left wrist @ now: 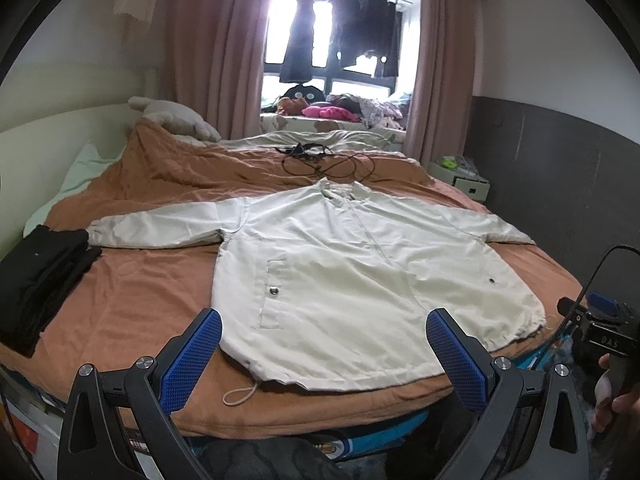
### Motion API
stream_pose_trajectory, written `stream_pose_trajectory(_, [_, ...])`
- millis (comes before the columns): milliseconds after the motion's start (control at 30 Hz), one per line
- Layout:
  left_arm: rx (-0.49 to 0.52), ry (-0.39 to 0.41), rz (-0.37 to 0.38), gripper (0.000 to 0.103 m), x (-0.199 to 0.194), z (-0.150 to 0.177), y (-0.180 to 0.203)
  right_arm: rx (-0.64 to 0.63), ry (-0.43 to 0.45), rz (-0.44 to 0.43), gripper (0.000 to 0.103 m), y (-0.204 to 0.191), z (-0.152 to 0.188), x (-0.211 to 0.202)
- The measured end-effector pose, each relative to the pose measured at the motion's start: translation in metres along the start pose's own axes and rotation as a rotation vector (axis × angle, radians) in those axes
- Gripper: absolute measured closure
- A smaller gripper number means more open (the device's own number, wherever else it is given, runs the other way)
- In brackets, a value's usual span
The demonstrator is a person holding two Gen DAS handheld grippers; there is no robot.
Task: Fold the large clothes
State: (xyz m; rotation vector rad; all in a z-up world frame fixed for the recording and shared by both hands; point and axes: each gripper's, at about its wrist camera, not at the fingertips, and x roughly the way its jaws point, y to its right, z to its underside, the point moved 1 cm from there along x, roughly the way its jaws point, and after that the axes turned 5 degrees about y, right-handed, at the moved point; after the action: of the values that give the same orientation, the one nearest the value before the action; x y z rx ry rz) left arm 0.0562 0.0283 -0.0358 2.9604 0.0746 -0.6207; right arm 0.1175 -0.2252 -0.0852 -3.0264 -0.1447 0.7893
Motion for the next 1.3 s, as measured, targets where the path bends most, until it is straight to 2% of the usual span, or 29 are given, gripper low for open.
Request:
stream_pose_trajectory(300, [-0.023, -0.025, -0.048, 0.001, 0.034, -0.009, -0.02, 0.045, -0.032, -0.023, 0.0, -0.001, -0.011, 0.046])
stream_pose_trajectory(600, [-0.06, -0.074, -0.092, 0.001, 0.069, -0.018, -0.041, 0.078, -0.114, -0.038, 0.0, -0.006, -0.021, 0.096])
stream_pose_trajectory(800, [-0.108, -0.097, -0.127, 0.001, 0.089, -0.028, -0.061, 0.052, -0.122, -0.069, 0.0, -0.027, -0.041, 0.118])
stream_pose_trajectory(1133, [-0.17, -0.116, -0.184, 0.001, 0.121, -0.047, -0.107, 0.059, -0.119, -0.177, 0.0, -0.07, -0.078, 0.157])
stream_pose_trajectory(1300, [-0.196, -0.134, -0.22, 0.007, 0.138, -0.055, -0.135, 0.042, -0.125, -0.203, 0.0, -0.091, -0.086, 0.178])
